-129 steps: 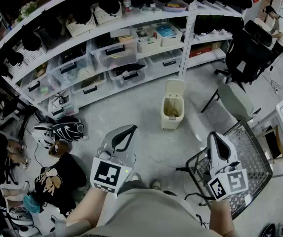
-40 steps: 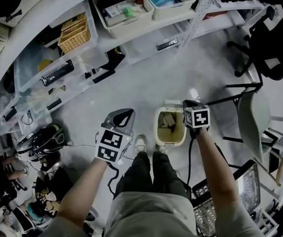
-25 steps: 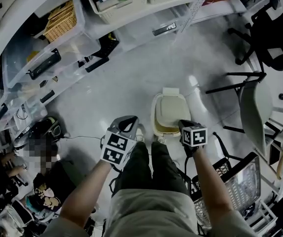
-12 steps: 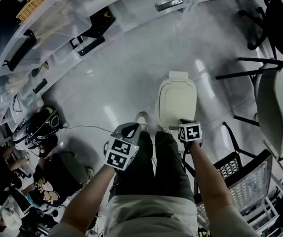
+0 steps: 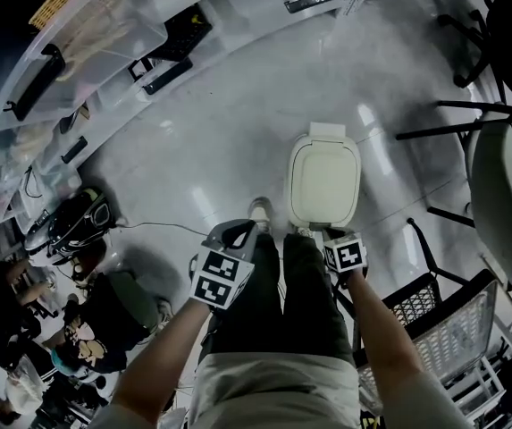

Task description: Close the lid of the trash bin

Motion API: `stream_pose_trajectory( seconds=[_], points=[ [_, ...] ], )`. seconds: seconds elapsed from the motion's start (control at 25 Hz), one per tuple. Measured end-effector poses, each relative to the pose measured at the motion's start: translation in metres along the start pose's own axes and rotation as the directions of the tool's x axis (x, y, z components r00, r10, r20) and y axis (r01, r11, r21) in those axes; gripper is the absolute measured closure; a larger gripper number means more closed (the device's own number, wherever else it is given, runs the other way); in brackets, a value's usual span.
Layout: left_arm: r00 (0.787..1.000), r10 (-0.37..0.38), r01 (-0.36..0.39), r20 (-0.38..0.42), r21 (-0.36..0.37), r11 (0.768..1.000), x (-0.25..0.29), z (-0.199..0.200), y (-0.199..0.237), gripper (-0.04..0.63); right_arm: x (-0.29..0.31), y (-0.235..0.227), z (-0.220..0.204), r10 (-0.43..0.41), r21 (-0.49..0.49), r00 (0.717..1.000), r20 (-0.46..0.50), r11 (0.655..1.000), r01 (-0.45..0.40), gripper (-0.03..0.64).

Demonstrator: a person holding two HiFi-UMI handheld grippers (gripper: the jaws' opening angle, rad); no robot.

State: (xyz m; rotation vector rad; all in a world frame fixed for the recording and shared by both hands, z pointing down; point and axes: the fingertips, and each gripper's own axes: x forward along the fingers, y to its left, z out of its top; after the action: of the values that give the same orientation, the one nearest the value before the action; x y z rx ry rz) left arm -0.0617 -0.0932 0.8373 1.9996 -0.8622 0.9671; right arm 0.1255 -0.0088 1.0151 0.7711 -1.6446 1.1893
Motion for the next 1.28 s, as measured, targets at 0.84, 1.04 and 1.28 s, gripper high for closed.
stream_pose_trajectory(
  seconds=[0.84, 1.04, 1.28],
  points=[
    [0.942, 0.044, -0.112, 0.332, 0.189, 0.976, -0.189, 0.202, -0.066, 0.594, -0.379, 0.09, 0.193, 0.064, -0.183, 0.813, 0.579, 0.982, 0.053, 0.614],
    [0.871, 0.04, -0.159, 0.489, 0.205, 0.966, -0.264, 0.268, -0.084, 0.594, -0.489, 0.129, 0.229, 0.097, -0.221, 0.688, 0.719, 0.971, 0.093, 0.614],
    [0.78, 0.041, -0.233, 0.625, 0.23, 0.945, -0.346, 0.322, -0.094, 0.594, -0.607, 0.181, 0.257, 0.161, -0.277, 0.513, 0.843, 0.948, 0.157, 0.614]
  ],
)
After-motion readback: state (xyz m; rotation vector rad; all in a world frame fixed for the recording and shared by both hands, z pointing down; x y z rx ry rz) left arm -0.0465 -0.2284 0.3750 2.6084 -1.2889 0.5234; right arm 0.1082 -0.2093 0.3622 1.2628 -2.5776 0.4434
